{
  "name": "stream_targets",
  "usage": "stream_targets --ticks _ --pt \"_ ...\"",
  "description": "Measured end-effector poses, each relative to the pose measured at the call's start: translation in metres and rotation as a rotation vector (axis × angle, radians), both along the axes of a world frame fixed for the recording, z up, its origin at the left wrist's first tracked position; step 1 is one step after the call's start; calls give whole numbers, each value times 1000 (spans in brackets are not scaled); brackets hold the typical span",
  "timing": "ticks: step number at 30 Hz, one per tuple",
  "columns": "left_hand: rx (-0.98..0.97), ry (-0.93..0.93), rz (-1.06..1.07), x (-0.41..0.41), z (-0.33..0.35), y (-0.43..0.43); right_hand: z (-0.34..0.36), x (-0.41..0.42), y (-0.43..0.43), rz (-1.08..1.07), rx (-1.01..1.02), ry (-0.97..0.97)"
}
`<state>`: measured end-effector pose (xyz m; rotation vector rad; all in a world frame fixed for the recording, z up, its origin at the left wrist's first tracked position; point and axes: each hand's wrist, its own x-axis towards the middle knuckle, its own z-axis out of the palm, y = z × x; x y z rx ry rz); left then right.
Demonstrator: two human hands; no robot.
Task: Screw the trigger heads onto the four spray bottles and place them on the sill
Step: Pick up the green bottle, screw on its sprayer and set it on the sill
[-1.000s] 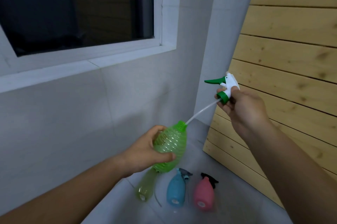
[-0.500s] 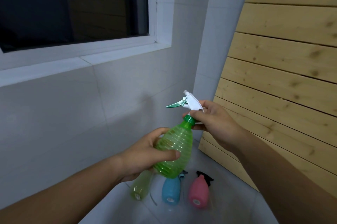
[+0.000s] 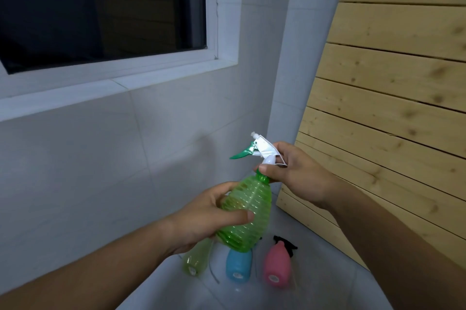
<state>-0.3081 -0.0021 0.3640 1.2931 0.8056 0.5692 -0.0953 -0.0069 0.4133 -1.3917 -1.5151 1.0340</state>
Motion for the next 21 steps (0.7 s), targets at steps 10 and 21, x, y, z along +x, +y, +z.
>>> stream_targets --ticks 10,21 --pt "42 25 -1 -3 9 5 -7 -1 2 36 43 216" --pt "35 -10 -8 -3 9 4 -8 1 3 57 49 197"
